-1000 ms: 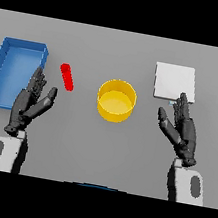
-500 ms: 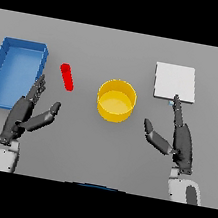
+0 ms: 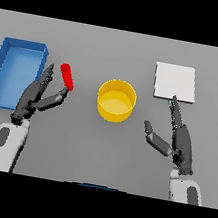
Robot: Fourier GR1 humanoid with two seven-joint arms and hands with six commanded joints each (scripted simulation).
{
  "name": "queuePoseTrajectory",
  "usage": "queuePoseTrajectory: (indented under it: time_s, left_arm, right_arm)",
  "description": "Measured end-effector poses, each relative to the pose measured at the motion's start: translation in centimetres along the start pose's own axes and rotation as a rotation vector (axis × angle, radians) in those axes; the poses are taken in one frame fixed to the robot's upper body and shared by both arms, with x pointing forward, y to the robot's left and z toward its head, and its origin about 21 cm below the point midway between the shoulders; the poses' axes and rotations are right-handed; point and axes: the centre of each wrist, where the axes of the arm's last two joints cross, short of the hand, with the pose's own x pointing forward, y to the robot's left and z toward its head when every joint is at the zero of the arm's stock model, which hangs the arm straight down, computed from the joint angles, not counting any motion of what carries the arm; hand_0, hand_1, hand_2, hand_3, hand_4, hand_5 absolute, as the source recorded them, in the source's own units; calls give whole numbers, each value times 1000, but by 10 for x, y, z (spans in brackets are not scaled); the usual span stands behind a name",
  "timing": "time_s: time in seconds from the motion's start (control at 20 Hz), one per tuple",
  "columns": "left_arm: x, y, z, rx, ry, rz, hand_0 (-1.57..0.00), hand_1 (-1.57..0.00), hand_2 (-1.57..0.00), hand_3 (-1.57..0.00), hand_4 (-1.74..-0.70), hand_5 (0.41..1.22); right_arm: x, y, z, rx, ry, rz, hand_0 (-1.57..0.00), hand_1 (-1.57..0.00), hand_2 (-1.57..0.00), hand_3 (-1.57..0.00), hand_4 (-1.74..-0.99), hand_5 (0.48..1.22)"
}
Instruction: Pick up the red beaker and tilt it to pour out 1 green nut into yellow bowl. Pick up the yellow bowl and place it on the metallic measuring scale.
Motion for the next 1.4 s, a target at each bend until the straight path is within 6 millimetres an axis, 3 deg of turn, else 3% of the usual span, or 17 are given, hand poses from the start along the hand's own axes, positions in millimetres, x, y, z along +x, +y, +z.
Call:
queuePoseTrajectory:
  time_s: [0.35,0.75,1.05,1.15,1.25,1.3,1.4]
  left_arm:
    - [2,-9,-44,-45,-41,-23,1,1,1,1,-1201,654]
    - [2,-21,-72,-21,-15,-56,1,1,1,1,-1215,678]
    - [-11,-23,-87,-11,-62,50,-4,-7,-54,-37,-1328,738]
    - [-11,-28,-90,-1,-73,78,-207,-230,-287,-254,-1401,787]
    - [-14,-37,-92,29,-68,84,-551,-588,-662,-728,-1471,943]
    - [-14,-41,-92,54,-69,70,-755,-783,-844,-884,-1519,999]
    - [-13,-44,-93,58,-91,-5,-1049,-1067,-1106,-1058,-1589,1079]
  right_arm:
    - [-1,-4,1,-5,11,2,1,1,1,1,-1229,628]
    - [-2,-5,2,-15,10,-7,1,1,1,1,-1241,641]
    - [2,-9,-3,-28,20,-2,1,1,1,1,-1244,644]
    - [3,-11,-1,-24,12,-5,1,1,1,1,-1240,645]
    - [6,-10,-2,-25,10,0,1,1,1,1,-1237,648]
    - [4,-8,1,-21,14,-4,1,1,1,1,-1239,648]
    - [4,-9,2,-25,14,-8,1,1,1,1,-1239,648]
